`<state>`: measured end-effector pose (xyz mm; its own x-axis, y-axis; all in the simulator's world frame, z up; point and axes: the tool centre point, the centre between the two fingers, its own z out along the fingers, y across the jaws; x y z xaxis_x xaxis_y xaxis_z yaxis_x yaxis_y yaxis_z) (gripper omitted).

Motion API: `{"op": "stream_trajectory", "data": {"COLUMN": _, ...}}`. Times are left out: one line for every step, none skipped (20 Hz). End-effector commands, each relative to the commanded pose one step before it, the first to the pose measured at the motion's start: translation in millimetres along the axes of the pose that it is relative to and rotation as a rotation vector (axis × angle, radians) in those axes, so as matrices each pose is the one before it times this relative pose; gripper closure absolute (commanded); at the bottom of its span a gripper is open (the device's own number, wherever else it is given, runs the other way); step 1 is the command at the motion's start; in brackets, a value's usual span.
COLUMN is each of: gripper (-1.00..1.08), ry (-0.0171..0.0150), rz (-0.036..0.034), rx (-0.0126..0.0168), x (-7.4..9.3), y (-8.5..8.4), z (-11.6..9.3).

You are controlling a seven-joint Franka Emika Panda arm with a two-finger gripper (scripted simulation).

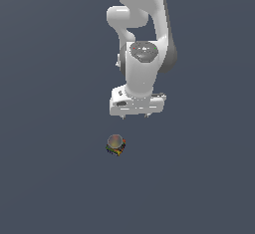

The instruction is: Pick up the object and move it to a goal position.

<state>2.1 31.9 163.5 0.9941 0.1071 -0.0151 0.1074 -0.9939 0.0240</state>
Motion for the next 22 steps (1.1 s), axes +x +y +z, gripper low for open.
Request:
{"op": "stream_trajectory", "data": {"gripper": -0.92, "ry": -0.00013, "rz": 0.01942, "rx": 0.00142, "x": 2.51, "y": 3.28, "z": 1.85}}
{"op": "stream_trajectory", "data": {"gripper": -0.92, "ry": 0.00025, "rz": 0.01254, "rx": 0.00102, "x": 1.82, "y": 1.78, "z": 1.08}}
{"op": "stream_trajectory", "data": {"gripper": -0.92, "ry": 0.00021, "rz": 0.01496, "rx": 0.00127, "x": 2.11, "y": 2.18, "z": 1.31}}
{"op": "stream_trajectory", "data": {"gripper": -0.92, "ry": 0.00019, "rz": 0.01722, "rx": 0.00145, "x": 2.41, "y": 2.52, "z": 1.53}}
{"op": "stream_trajectory", "data": {"gripper": -0.92, "ry": 0.00021, "rz": 0.01927, "rx": 0.00157, "x": 2.73, "y": 2.79, "z": 1.73}}
{"op": "stream_trajectory", "data": {"gripper": -0.92, "ry": 0.00027, "rz": 0.02129, "rx": 0.00164, "x": 3.07, "y": 3.04, "z": 1.93}}
{"op": "stream_trajectory", "data": {"gripper": -0.92, "ry": 0.00031, "rz": 0.02336, "rx": 0.0017, "x": 3.41, "y": 3.29, "z": 2.14}}
{"op": "stream_trajectory", "data": {"gripper": -0.92, "ry": 0.00032, "rz": 0.02552, "rx": 0.00178, "x": 3.75, "y": 3.57, "z": 2.38}}
{"op": "stream_trajectory", "data": {"gripper": -0.92, "ry": 0.00036, "rz": 0.02765, "rx": 0.00182, "x": 4.11, "y": 3.82, "z": 2.62}}
{"op": "stream_trajectory", "data": {"gripper": -0.92, "ry": 0.0004, "rz": 0.02973, "rx": 0.00183, "x": 4.47, "y": 4.05, "z": 2.87}}
{"op": "stream_trajectory", "data": {"gripper": -0.92, "ry": 0.00046, "rz": 0.03182, "rx": 0.00182, "x": 4.84, "y": 4.27, "z": 3.12}}
{"op": "stream_trajectory", "data": {"gripper": -0.92, "ry": 0.00052, "rz": 0.03386, "rx": 0.00178, "x": 5.22, "y": 4.46, "z": 3.38}}
{"op": "stream_trajectory", "data": {"gripper": -0.92, "ry": 0.00056, "rz": 0.03363, "rx": 0.00161, "x": 5.25, "y": 4.34, "z": 3.43}}
{"op": "stream_trajectory", "data": {"gripper": -0.92, "ry": 0.00057, "rz": 0.03133, "rx": 0.00136, "x": 4.96, "y": 3.95, "z": 3.25}}
{"op": "stream_trajectory", "data": {"gripper": -0.92, "ry": 0.00058, "rz": 0.02905, "rx": 0.00115, "x": 4.65, "y": 3.59, "z": 3.06}}
{"op": "stream_trajectory", "data": {"gripper": -0.92, "ry": 0.00057, "rz": 0.02679, "rx": 0.00097, "x": 4.33, "y": 3.24, "z": 2.87}}
{"op": "stream_trajectory", "data": {"gripper": -0.92, "ry": 0.00057, "rz": 0.02455, "rx": 0.00081, "x": 4.01, "y": 2.91, "z": 2.66}}
{"op": "stream_trajectory", "data": {"gripper": -0.92, "ry": 0.00055, "rz": 0.02234, "rx": 0.00068, "x": 3.67, "y": 2.59, "z": 2.45}}
{"op": "stream_trajectory", "data": {"gripper": -0.92, "ry": 0.00053, "rz": 0.02015, "rx": 0.00056, "x": 3.34, "y": 2.29, "z": 2.23}}
{"op": "stream_trajectory", "data": {"gripper": -0.92, "ry": 0.0005, "rz": 0.01797, "rx": 0.00046, "x": 3.0, "y": 2.01, "z": 2.01}}
{"op": "stream_trajectory", "data": {"gripper": -0.92, "ry": 0.00046, "rz": 0.01581, "rx": 0.00038, "x": 2.65, "y": 1.74, "z": 1.79}}
{"op": "stream_trajectory", "data": {"gripper": -0.92, "ry": 0.00041, "rz": 0.01367, "rx": 0.00031, "x": 2.3, "y": 1.48, "z": 1.56}}
